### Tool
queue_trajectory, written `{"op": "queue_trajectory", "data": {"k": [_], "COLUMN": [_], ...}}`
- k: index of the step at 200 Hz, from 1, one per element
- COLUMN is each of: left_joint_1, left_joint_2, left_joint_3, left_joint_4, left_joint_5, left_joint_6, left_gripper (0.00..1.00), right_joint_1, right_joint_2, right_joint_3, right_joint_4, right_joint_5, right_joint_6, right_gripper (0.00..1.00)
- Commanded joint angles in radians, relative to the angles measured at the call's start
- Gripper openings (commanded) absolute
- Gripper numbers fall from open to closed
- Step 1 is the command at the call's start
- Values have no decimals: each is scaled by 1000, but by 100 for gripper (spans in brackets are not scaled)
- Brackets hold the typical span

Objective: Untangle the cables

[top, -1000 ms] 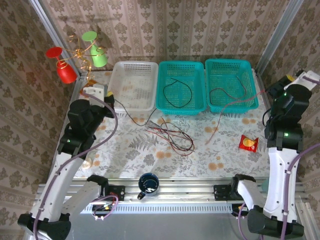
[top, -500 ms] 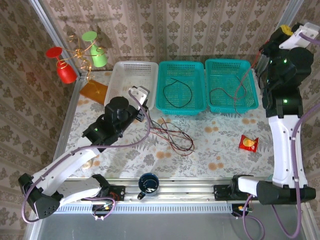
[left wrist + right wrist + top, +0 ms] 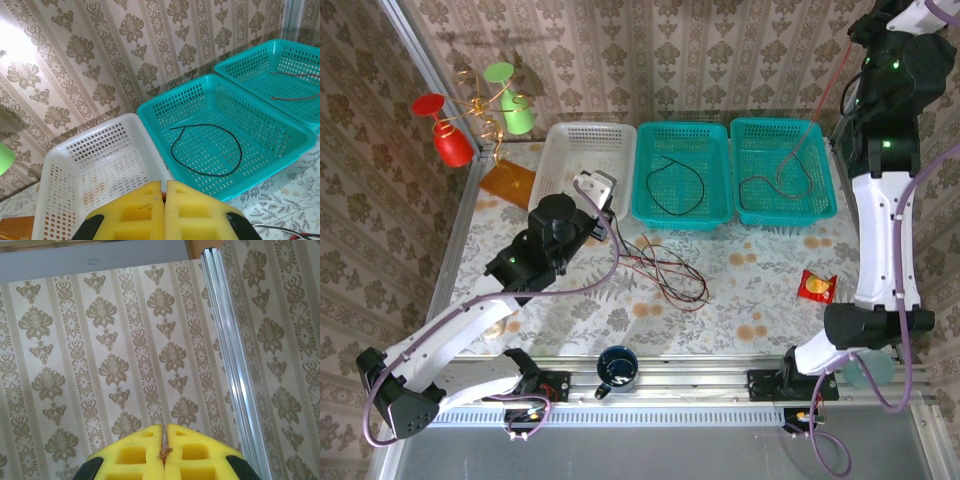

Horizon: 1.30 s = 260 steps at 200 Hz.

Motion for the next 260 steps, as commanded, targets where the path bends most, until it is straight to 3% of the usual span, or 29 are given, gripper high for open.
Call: {"op": "queue_trajectory", "data": {"k": [1, 25, 46, 80, 114, 151, 213, 260], "left_joint_1": [-6, -5, -5, -5, -8, -18, -26, -29], "left_joint_2": [-24, -27, -26, -25, -22, -23, -47, -49], "left_joint_3": [-29, -40, -40, -46, -50, -48, -73, -66], "left_joint_4": [8, 10, 10, 7, 6, -5, -18, -28], "left_joint_5": [-17, -21, -18, -9, 0, 5, -8, 0], "left_joint_6": [-37, -41, -46, -67, -92, -104, -122, -126], "left_gripper": [0, 0, 0, 0, 0, 0, 0, 0], "right_joint_1": [4, 4, 5, 54, 85, 79, 20, -8], "right_joint_2": [36, 34, 5, 16, 67, 311, 508, 595], "right_joint_3": [41, -42, -229, -484, -724, -549, -459, -392], "right_joint_4": [33, 18, 40, -76, -79, -389, -566, -648], "right_joint_5": [24, 27, 34, 152, 118, 161, 30, -40], "right_joint_6": [-73, -48, -24, -30, 54, 129, 277, 279], "right_gripper": [0, 0, 0, 0, 0, 0, 0, 0]}}
